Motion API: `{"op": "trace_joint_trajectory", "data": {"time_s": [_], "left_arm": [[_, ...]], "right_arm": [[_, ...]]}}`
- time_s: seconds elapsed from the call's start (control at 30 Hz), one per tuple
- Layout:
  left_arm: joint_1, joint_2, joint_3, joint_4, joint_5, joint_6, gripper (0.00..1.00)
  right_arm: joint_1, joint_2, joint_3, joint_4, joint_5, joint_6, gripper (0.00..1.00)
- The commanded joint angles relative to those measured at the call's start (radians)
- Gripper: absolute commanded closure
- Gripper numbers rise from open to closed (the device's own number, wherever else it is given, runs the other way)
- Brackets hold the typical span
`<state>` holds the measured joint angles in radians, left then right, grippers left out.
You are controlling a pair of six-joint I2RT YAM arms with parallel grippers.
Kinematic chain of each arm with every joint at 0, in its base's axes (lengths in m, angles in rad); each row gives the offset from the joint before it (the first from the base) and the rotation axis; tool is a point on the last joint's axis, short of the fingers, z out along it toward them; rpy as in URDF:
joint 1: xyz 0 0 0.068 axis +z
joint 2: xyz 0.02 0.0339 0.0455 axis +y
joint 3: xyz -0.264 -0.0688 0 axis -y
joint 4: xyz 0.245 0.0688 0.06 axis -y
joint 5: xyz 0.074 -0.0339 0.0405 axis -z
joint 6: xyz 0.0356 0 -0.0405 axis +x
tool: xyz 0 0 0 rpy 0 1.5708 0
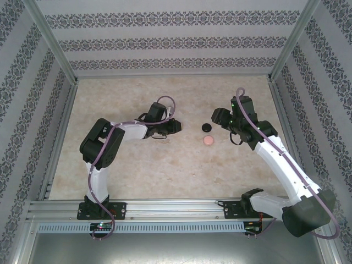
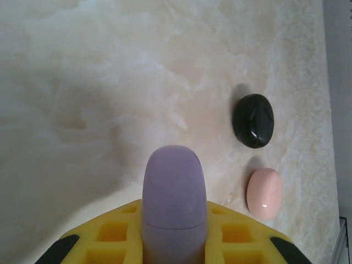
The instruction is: Insert the wireless bluetooth earbuds into the charging case
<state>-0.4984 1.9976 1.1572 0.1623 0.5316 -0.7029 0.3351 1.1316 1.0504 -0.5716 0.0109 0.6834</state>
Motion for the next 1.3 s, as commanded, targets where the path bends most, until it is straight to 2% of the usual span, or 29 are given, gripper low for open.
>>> {"op": "trace_joint_trajectory", "data": {"time_s": [0.0, 0.2, 0.43, 0.5, 0.57, 0.73, 0.8, 0.9, 1.03, 1.07, 1.27], "left_arm": [[-0.011, 0.011, 0.046, -0.132, -0.038, -0.017, 0.85], [-0.01, 0.017, 0.097, -0.277, -0.103, 0.037, 0.61], [0.008, -0.01, 0.132, -0.374, -0.164, 0.097, 0.51], [0.024, -0.041, 0.128, -0.4, -0.188, 0.12, 0.47], [0.048, -0.094, 0.117, -0.421, -0.215, 0.151, 0.4], [0.107, -0.278, 0.098, -0.49, -0.284, 0.239, 0.28], [0.121, -0.363, 0.097, -0.525, -0.332, 0.285, 0.24], [0.127, -0.5, 0.078, -0.544, -0.459, 0.365, 0.22], [0.134, -0.681, -0.015, -0.475, -0.619, 0.479, 0.18], [0.135, -0.729, -0.066, -0.424, -0.661, 0.507, 0.0], [0.139, -0.981, -0.403, -0.097, -0.843, 0.685, 0.01]], "right_arm": [[-0.013, -0.015, 0.01, 0.009, 0.008, -0.019, 0.37], [-0.019, -0.027, 0.034, -0.007, 0.01, -0.033, 0.24], [-0.03, -0.043, 0.058, -0.027, 0.011, -0.043, 0.18], [-0.034, -0.047, 0.063, -0.038, 0.016, -0.044, 0.11], [-0.042, -0.056, 0.064, -0.044, 0.022, -0.048, 0.03], [-0.074, -0.088, 0.068, -0.059, 0.06, -0.082, 0.02], [-0.089, -0.105, 0.077, -0.071, 0.102, -0.111, 0.02], [-0.094, -0.129, 0.077, -0.069, 0.255, -0.171, 0.02], [-0.112, -0.144, 0.008, 0.042, 0.461, -0.276, 0.02], [-0.118, -0.144, -0.032, 0.101, 0.508, -0.303, 0.02], [-0.161, -0.086, -0.249, 0.426, 0.552, -0.463, 0.02]]}}
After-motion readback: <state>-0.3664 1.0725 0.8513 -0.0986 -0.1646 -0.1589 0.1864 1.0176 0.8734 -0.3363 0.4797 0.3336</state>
